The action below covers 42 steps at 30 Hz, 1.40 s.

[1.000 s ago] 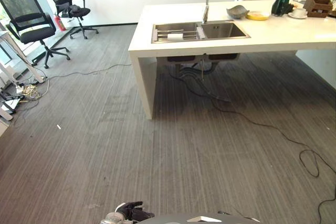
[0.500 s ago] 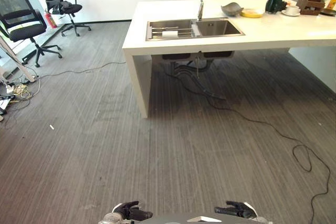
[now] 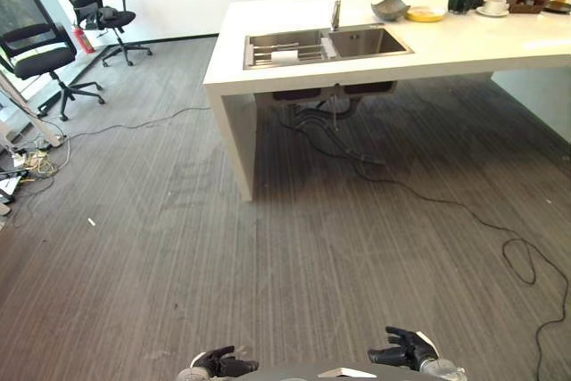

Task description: Place the dishes in the dishwasher.

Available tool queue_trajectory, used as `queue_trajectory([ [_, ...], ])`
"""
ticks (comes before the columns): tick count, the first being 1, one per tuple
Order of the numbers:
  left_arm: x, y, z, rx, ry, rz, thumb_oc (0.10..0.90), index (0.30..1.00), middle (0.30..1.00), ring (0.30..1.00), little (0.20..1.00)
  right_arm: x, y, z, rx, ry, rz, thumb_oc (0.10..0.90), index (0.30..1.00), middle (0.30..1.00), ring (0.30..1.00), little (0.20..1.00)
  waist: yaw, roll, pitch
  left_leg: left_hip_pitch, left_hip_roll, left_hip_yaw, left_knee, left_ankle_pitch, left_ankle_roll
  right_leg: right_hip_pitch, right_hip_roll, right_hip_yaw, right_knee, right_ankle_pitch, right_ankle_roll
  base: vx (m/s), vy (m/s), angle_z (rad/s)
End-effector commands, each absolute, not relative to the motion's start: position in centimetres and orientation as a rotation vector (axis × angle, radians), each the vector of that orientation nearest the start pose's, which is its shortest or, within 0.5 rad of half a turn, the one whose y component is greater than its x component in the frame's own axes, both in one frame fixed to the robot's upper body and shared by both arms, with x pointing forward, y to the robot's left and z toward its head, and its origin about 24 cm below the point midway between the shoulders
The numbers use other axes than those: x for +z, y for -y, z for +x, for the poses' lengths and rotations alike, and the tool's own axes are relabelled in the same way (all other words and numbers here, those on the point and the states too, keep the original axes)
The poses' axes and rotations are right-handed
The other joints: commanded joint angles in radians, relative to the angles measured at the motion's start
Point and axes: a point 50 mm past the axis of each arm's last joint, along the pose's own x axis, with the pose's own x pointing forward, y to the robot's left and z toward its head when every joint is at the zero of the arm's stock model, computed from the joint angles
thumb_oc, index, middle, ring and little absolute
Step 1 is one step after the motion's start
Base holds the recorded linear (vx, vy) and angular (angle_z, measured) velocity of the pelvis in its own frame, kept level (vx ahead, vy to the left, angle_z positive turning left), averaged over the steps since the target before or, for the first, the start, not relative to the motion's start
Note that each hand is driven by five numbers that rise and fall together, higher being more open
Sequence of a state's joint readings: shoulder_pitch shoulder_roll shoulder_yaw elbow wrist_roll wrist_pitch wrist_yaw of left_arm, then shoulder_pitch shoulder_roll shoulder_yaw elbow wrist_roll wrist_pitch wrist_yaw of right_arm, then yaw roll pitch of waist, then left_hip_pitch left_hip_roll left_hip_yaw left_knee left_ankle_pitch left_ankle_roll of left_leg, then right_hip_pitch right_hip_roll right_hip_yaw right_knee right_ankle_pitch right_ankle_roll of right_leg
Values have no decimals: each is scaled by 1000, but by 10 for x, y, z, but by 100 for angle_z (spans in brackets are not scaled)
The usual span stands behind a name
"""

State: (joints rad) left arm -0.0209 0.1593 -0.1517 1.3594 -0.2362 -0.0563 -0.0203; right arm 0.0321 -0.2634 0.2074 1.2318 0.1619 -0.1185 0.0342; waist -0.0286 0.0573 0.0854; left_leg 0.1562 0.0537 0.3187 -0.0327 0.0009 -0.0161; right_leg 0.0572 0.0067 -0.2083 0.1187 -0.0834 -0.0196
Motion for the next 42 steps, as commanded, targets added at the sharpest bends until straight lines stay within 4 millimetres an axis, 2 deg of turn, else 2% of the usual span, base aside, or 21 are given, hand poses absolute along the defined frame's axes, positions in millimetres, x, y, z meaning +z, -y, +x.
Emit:
queue_trajectory([
  [1,-175,-178,79,81,-1291,-32,800,900,900,900,900,-158,237,91,-98,-1121,-131,800,900,900,900,900,-17,-38,1,41,-1,18,-55,16,-73,102,-64,-31,-179,82,133,0,0,0],
  [10,-176,-168,78,110,-1300,-138,800,900,900,900,900,-163,241,74,-153,-1220,-77,800,900,900,900,900,-18,-27,1,43,2,23,-55,20,-78,101,-59,-34,-182,80,128,0,0,0],
  [18,-177,-154,77,89,-1305,-193,800,900,900,900,900,-155,256,93,-216,-1142,-47,800,900,900,900,900,-25,-2,22,34,5,15,-39,26,-84,91,-57,-42,-160,58,116,6,-15,3],
  [20,-176,-150,78,106,-1295,-226,800,900,900,900,900,-146,265,113,-261,-1047,-28,800,900,900,900,900,-24,-10,47,-39,18,13,134,-14,-96,76,-70,-35,-128,42,102,2,-67,5],
  [21,-176,-150,78,106,-1295,-226,800,900,900,900,900,-146,265,113,-261,-1047,-28,800,900,900,900,900,-24,-10,46,-41,18,13,136,-15,-96,75,-70,-35,-128,42,102,-28,-120,1],
  [22,-175,-151,86,138,-1266,-261,800,900,900,900,900,-138,273,127,-284,-976,-16,800,900,900,900,900,-24,-29,83,-126,49,33,346,20,-133,73,-88,-32,-112,33,88,6,-122,0],
  [24,-173,-145,94,141,-1235,-316,800,900,900,900,900,-132,280,135,-294,-946,-24,800,900,900,900,900,-10,-37,114,-209,82,32,525,78,-182,91,-97,-35,-111,12,70,56,-118,0],
  [25,-172,-141,98,127,-1228,-320,800,900,900,900,900,-130,281,140,-292,-939,-24,800,900,900,900,900,-3,-36,130,-244,98,40,538,100,-190,103,-100,-42,-118,9,70,115,-19,10],
  [27,-172,-136,100,110,-1234,-317,800,900,900,900,900,-126,286,147,-307,-929,-35,800,900,900,900,900,1,-24,134,-293,137,104,430,102,-169,138,-99,-63,-135,-6,81,255,101,17],
  [28,-173,-133,96,108,-1248,-317,800,900,900,900,900,-127,288,145,-311,-942,-40,800,900,900,900,900,7,-6,126,-293,148,134,306,117,-161,156,-88,-64,-141,-18,93,414,216,17],
  [29,-174,-129,93,100,-1257,-319,800,900,900,900,900,-128,289,142,-307,-955,-51,800,900,900,900,900,17,12,120,-308,164,131,191,136,-155,174,-73,-57,-146,-29,105,496,263,16],
  [31,-174,-125,90,98,-1257,-321,800,900,900,900,900,-128,293,136,-297,-982,-98,800,900,900,900,900,40,22,116,-324,185,107,11,182,-152,214,-80,-44,-150,-54,126,380,181,-5],
  [34,-172,-126,98,91,-1215,-299,800,900,900,900,900,-129,295,134,-294,-1003,-138,800,900,900,900,900,63,16,111,-358,222,71,-24,219,-161,254,-83,-17,-143,-88,131,329,76,-17],
  [35,-171,-130,99,87,-1203,-283,800,900,900,900,900,-131,294,128,-290,-1023,-146,800,900,900,900,900,62,19,95,-328,221,102,-21,210,-152,271,-71,-3,-135,-112,134,469,78,-44],
  [36,-168,-134,110,109,-1152,-284,800,900,900,900,900,-134,293,121,-303,-1036,-146,800,900,900,900,900,69,19,89,-317,212,130,-19,242,-153,284,-74,-3,-110,-114,135,448,68,-62],
  [37,-162,-135,124,94,-1087,-268,800,900,900,900,900,-138,290,112,-307,-1061,-143,800,900,900,900,900,74,12,82,-304,194,134,-19,252,-140,281,-81,-6,-71,-119,144,316,53,-41],
  [38,-162,-135,124,94,-1087,-268,800,900,900,900,900,-138,290,112,-307,-1061,-143,800,900,900,900,900,74,12,82,-304,194,134,-19,252,-140,281,-81,-6,-71,-119,144,408,133,-12],
  [39,-141,-137,164,75,-898,-247,800,900,900,900,900,-143,285,101,-334,-1089,-126,800,900,900,900,900,82,-1,71,-282,150,141,-19,246,-112,235,-107,-12,86,-77,174,265,112,2],
  [40,-141,-137,164,75,-898,-247,800,900,900,900,900,-143,285,101,-334,-1089,-126,800,900,900,900,900,82,-1,71,-282,150,141,-19,246,-112,235,-107,-12,86,-77,174,503,189,-1],
  [41,-135,-156,179,48,-846,-13,800,900,900,900,900,-150,266,97,-320,-1100,-92,800,900,900,900,900,75,-35,70,-244,90,145,-22,201,-70,155,-138,-6,281,81,237,238,77,-2],
  [42,-135,-156,179,48,-846,-13,800,900,900,900,900,-150,266,97,-320,-1100,-92,800,900,900,900,900,75,-35,70,-244,90,145,-22,201,-70,155,-138,-6,281,81,237,463,159,4],
])
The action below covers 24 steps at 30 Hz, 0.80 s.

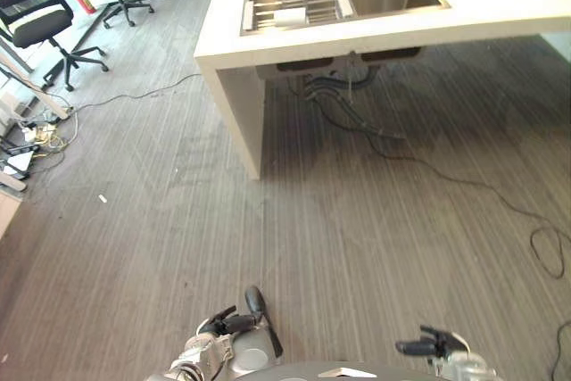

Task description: Place the dishes in the dishwasher.

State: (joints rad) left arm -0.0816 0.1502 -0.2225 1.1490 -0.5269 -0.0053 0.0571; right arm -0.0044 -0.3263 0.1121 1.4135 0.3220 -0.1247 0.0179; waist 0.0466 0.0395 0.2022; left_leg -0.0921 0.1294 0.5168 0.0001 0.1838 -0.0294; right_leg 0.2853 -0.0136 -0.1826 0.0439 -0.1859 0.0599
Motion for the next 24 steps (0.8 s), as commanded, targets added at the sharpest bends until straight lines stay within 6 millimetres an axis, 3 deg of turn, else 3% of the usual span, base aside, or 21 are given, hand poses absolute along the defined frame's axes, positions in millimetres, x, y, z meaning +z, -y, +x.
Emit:
queue_trajectory([
  [1,-103,-178,230,102,-657,59,800,900,900,900,900,-153,260,93,-280,-1112,-109,800,900,900,900,900,-29,-21,-33,58,5,-48,-63,-22,-33,-170,-131,-28,562,287,194,225,81,6],
  [2,-103,-178,230,102,-657,59,800,900,900,900,900,-153,260,93,-280,-1112,-109,800,900,900,900,900,-29,-21,-33,58,5,-48,-63,-22,-33,-170,-131,-28,562,287,194,465,198,14],
  [3,-52,-180,275,106,-382,76,800,900,900,900,900,-150,260,99,-289,-1067,-115,800,900,900,900,900,-50,1,-10,108,7,-51,-72,-55,-9,-264,-145,-58,750,310,199,240,116,8],
  [4,-52,-180,275,106,-382,76,800,900,900,900,900,-150,260,99,-289,-1067,-115,800,900,900,900,900,-50,1,-10,108,7,-51,-72,-55,-9,-264,-145,-58,750,310,199,510,205,67],
  [5,2,-186,313,118,-149,137,800,900,900,900,900,-148,261,104,-306,-1039,-81,800,900,900,900,900,-85,11,4,161,-6,-55,-87,-87,-1,-357,-172,-76,789,297,194,432,125,50],
  [6,55,-183,336,105,45,192,800,900,900,900,900,-146,263,107,-298,-1012,-73,800,900,900,900,900,-108,20,7,182,-11,-54,-87,-101,-6,-382,-175,-86,732,275,184,588,109,38],
  [7,89,-164,333,30,223,162,800,900,900,900,900,-148,261,103,-306,-1023,-63,800,900,900,900,900,-115,15,11,200,-22,-61,-87,-113,-12,-395,-189,-104,644,241,169,317,20,-21],
  [8,89,-164,333,30,223,162,800,900,900,900,900,-148,261,103,-306,-1023,-63,800,900,900,900,900,-115,15,11,200,-22,-61,-87,-113,-12,-395,-189,-104,644,241,169,455,-158,-1],
  [9,113,-158,325,2,367,218,800,900,900,900,900,-153,254,93,-289,-1075,-25,800,900,900,900,900,-123,0,0,229,-40,-77,-87,-135,-35,-399,-214,-112,405,174,130,640,-362,11],
  [10,133,-155,324,19,480,287,800,900,900,900,900,-155,252,85,-237,-1104,-56,800,900,900,900,900,-152,-20,-31,255,-45,-104,-87,-167,-64,-388,-204,-39,136,180,121,637,-365,32],
  [11,132,-155,324,21,480,289,800,900,900,900,900,-156,252,85,-236,-1104,-56,800,900,900,900,900,-152,-18,-33,252,-42,-103,-87,-164,-65,-382,-198,-41,117,194,119,618,-377,58],
  [12,153,-151,323,27,580,340,800,900,900,900,900,-156,254,78,-267,-1117,-31,800,900,900,900,900,-181,-30,-55,277,-43,-130,-87,-185,-80,-394,-207,50,32,247,143,377,-221,89],
  [13,156,-153,321,40,605,367,800,900,900,900,900,-157,254,74,-280,-1130,-24,800,900,900,900,900,-187,-31,-60,291,-37,-135,-87,-187,-84,-403,-213,68,39,267,150,481,-304,110],
  [14,168,-153,315,48,672,389,800,900,900,900,900,-159,253,63,-292,-1153,-12,800,900,900,900,900,-179,-34,-67,309,-34,-141,-80,-194,-86,-385,-212,63,43,248,149,272,-247,109],
  [18,174,-162,302,92,728,331,800,900,900,900,900,-158,264,55,-294,-1185,-32,800,900,900,900,900,-173,-39,-74,282,-6,-173,113,-174,-124,-305,-172,46,-11,257,105,238,-287,2],
  [21,172,-168,299,122,722,292,800,900,900,900,900,-154,277,54,-330,-1183,-29,800,900,900,900,900,-163,-66,-54,211,67,-152,349,-116,-163,-245,-161,23,-23,225,59,144,-285,-13],
  [22,173,-169,297,115,724,297,800,900,900,900,900,-154,278,54,-335,-1186,-32,800,900,900,900,900,-159,-68,-49,197,69,-172,390,-114,-171,-232,-153,21,-24,214,47,155,-171,10],
  [24,171,-172,296,130,716,298,800,900,900,900,900,-151,285,56,-354,-1178,-39,800,900,900,900,900,-141,-72,-44,168,21,-215,406,-126,-172,-211,-144,26,-35,203,39,113,-113,-4],
])
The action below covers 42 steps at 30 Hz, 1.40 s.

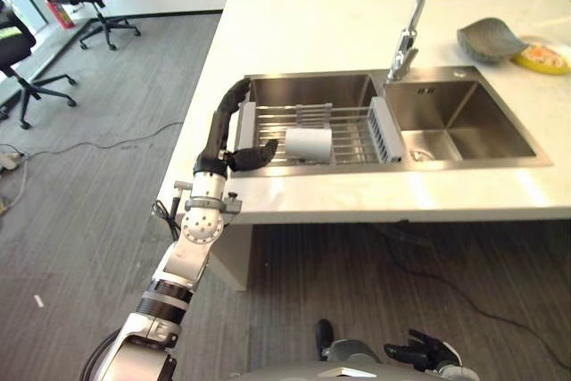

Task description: Place the dishes in the dishwasher.

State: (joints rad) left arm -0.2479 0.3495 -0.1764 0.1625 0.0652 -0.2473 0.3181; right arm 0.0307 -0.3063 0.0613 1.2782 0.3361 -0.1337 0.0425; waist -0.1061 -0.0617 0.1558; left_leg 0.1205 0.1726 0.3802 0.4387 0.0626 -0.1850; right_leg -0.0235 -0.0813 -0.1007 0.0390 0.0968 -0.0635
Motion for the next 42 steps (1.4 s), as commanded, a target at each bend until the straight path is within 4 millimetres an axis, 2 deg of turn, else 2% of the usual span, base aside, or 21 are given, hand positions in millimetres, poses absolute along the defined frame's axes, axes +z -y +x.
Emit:
queue_trajectory([
  [1,170,-172,295,134,710,298,800,900,900,900,900,-150,287,56,-359,-1176,-42,800,900,900,900,900,23,27,3,-69,-60,-102,-46,-25,-9,105,-72,-51,-37,-79,162,106,-94,-23],
  [2,171,-172,294,135,716,304,800,900,900,900,900,-151,286,53,-358,-1184,-36,800,900,900,900,900,19,31,-3,-67,-61,-84,-84,-38,6,112,-60,-59,-47,-77,168,97,-72,-27],
  [4,170,-174,294,138,711,319,800,900,900,900,900,-152,285,51,-352,-1188,-32,800,900,900,900,900,17,29,-4,-56,-61,-67,-83,-38,9,121,-58,-56,-54,-71,168,69,-17,-10],
  [7,166,-176,286,120,706,354,800,900,900,900,900,-155,277,46,-325,-1208,-20,800,900,900,900,900,21,46,-29,20,-108,-80,-235,-106,47,113,-38,-38,-59,-64,178,78,52,-3],
  [8,164,-175,285,105,696,354,800,900,900,900,900,-157,274,42,-314,-1224,-16,800,900,900,900,900,17,50,-35,49,-123,-78,-301,-111,58,114,-39,-40,-63,-61,185,33,61,-37],
  [11,162,-168,283,48,689,365,800,900,900,900,900,-160,268,34,-293,-1254,-12,800,900,900,900,900,13,52,-43,73,-138,-84,-379,-111,72,107,-39,-40,-65,-48,196,-17,62,5],
  [13,163,-160,279,-37,696,390,800,900,900,900,900,-162,261,33,-229,-1267,-37,800,900,900,900,900,8,45,-40,81,-153,-91,-454,-113,90,72,-46,-23,-63,-14,217,-88,72,16],
  [15,164,-157,278,-65,701,404,800,900,900,900,900,-162,259,35,-215,-1262,-39,800,900,900,900,900,4,42,-38,80,-154,-82,-461,-111,91,56,-46,-10,-72,5,227,-81,10,2],
  [16,167,-152,278,-104,712,420,800,900,900,900,900,-162,257,41,-205,-1245,-39,800,900,900,900,900,-1,37,-30,72,-153,-80,-459,-106,93,25,-49,17,-68,39,244,-373,-137,-18],
  [17,176,-143,283,-171,743,434,800,900,900,900,900,-162,248,58,-157,-1215,-47,800,900,900,900,900,11,40,-4,18,-105,-56,-424,-98,99,-35,-67,46,32,-1,263,-373,-137,-18],
  [19,176,-143,283,-171,744,435,800,900,900,900,900,-162,247,58,-156,-1213,-46,800,900,900,900,900,13,38,-5,13,-106,-54,-422,-95,98,-41,-68,49,34,2,262,-214,-83,-51],
  [21,185,-137,285,-190,773,442,800,900,900,900,900,-163,243,64,-129,-1205,-67,800,900,900,900,900,55,50,-8,-18,-70,-7,-412,-75,100,3,-125,-87,88,-56,247,-247,-124,-82],
  [22,186,-135,286,-201,767,480,800,900,900,900,900,-163,241,64,-119,-1207,-73,800,900,900,900,900,74,40,-26,-24,-68,12,-424,-64,102,72,-161,-99,104,-54,259,-203,-127,-81],
  [23,186,-135,286,-201,768,481,800,900,900,900,900,-163,241,64,-118,-1206,-72,800,900,900,900,900,76,39,-27,-27,-67,15,-425,-59,103,70,-160,-98,100,-47,257,-177,-197,-75],
  [24,187,-136,285,-204,776,561,800,900,900,900,900,-164,243,57,-127,-1229,-67,800,900,900,900,900,91,19,-49,-26,-71,42,-431,-59,92,114,-182,-121,21,-25,278,-99,-127,-81],
  [25,193,-141,285,-185,802,652,800,900,900,900,900,-164,244,57,-128,-1229,-61,800,900,900,900,900,94,20,-58,-28,-68,60,-431,-54,87,124,-179,-139,-22,-38,286,-103,-181,-62],
  [28,209,-151,292,-108,857,836,800,900,900,900,900,-163,246,58,-100,-1233,-73,800,900,900,900,900,87,28,-73,-23,-45,92,-443,-27,59,123,-170,-136,-108,-22,288,-65,-184,-70],
  [34,222,-159,310,-14,851,1027,800,900,900,900,900,-161,261,46,-158,-1267,-56,800,900,900,900,900,59,36,-70,0,3,89,-429,9,23,159,-126,-146,-114,-52,262,4,-131,-21],
  [36,225,-166,327,35,794,1180,800,900,900,900,900,-159,269,44,-176,-1273,-60,800,900,900,900,900,39,50,-74,9,23,89,-442,30,9,172,-102,-157,-120,-68,253,-12,-124,-6],
  [39,220,-171,347,59,691,1307,800,900,900,900,900,-159,268,44,-143,-1280,-81,800,900,900,900,900,27,61,-75,20,38,88,-454,49,-3,188,-87,-167,-123,-78,247,1,-70,11],
  [42,221,-170,356,66,662,1356,800,900,900,900,900,-159,265,46,-126,-1277,-80,800,900,900,900,900,23,60,-74,23,44,84,-452,46,-5,194,-84,-171,-122,-83,243,10,-36,7],
])
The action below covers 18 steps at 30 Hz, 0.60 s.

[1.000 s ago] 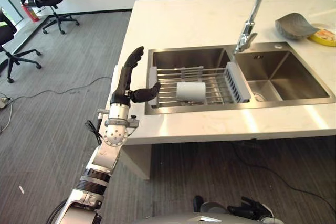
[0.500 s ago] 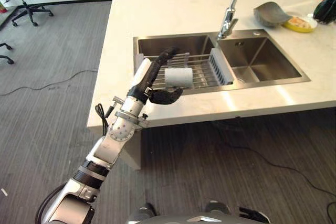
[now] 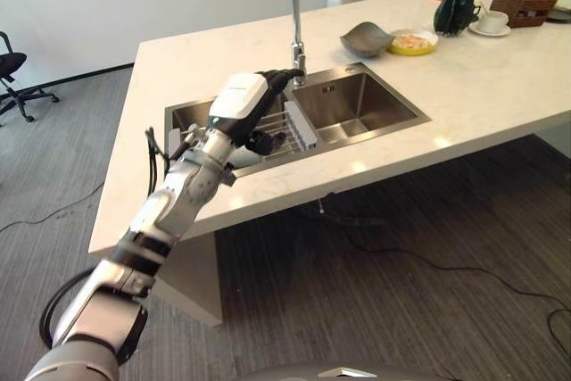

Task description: Place the dishes in the dishwasher.

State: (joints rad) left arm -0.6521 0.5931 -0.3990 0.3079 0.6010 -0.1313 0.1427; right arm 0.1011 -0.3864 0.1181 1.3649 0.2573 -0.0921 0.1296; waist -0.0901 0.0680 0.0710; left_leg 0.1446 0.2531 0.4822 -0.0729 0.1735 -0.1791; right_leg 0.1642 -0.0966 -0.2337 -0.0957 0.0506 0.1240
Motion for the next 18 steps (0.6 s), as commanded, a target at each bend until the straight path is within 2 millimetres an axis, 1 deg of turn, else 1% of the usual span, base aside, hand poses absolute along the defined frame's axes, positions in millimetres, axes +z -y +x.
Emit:
queue_trajectory([
  [1,217,-171,363,70,617,1377,800,900,900,900,900,-160,263,48,-109,-1276,-88,800,900,900,900,900,2,-68,11,0,-34,-16,61,-63,-13,8,-67,-40,14,-37,53,0,0,0],
  [2,212,-174,369,73,574,1393,800,900,900,900,900,-160,261,49,-89,-1276,-98,800,900,900,900,900,-3,-67,10,4,-32,-12,62,-63,-14,10,-65,-41,14,-39,52,9,-27,5],
  [3,213,-177,372,83,555,1419,800,900,900,900,900,-160,260,51,-72,-1274,-106,800,900,900,900,900,-4,-66,9,7,-30,-9,63,-62,-16,12,-64,-43,13,-40,51,14,-24,6],
  [4,203,-187,380,105,470,1462,800,900,900,900,900,-160,258,54,-44,-1269,-124,800,900,900,900,900,-11,-64,8,11,-28,-3,62,-63,-17,14,-61,-43,14,-42,51,17,-26,5],
  [6,206,-196,385,143,428,1576,800,900,900,900,900,-160,256,58,-26,-1260,-135,800,900,900,900,900,-14,-62,6,17,-26,2,57,-64,-18,15,-60,-44,15,-41,52,0,0,0],
  [7,203,-200,388,143,387,1589,800,900,900,900,900,-160,255,60,-24,-1253,-137,800,900,900,900,900,-15,-64,7,21,-26,5,55,-64,-18,15,-61,-43,15,-40,53,15,-8,-4],
  [9,203,-207,391,165,352,1619,800,900,900,900,900,-160,254,64,-12,-1244,-146,800,900,900,900,900,-18,-64,6,29,-27,16,50,-65,-18,14,-61,-40,16,-38,55,14,-2,-4],
  [11,203,-210,392,173,333,1622,800,900,900,900,900,-160,254,63,-13,-1245,-146,800,900,900,900,900,-17,-66,7,33,-27,21,49,-66,-18,13,-61,-37,17,-37,55,8,5,-3],
  [12,201,-218,394,198,294,1622,800,900,900,900,900,-160,255,61,-10,-1252,-153,800,900,900,900,900,-20,-67,6,37,-24,27,48,-66,-19,12,-60,-36,18,-36,56,16,8,-13],
  [13,200,-221,395,208,269,1618,800,900,900,900,900,-160,256,60,-9,-1260,-158,800,900,900,900,900,-22,-68,6,41,-24,30,47,-67,-19,11,-60,-37,19,-36,56,20,10,-15],
  [18,200,-226,398,243,233,1570,800,900,900,900,900,-161,257,54,-16,-1286,-168,800,900,900,900,900,-26,-71,6,46,-24,34,47,-69,-18,11,-57,-34,20,-35,55,6,3,-7],
])
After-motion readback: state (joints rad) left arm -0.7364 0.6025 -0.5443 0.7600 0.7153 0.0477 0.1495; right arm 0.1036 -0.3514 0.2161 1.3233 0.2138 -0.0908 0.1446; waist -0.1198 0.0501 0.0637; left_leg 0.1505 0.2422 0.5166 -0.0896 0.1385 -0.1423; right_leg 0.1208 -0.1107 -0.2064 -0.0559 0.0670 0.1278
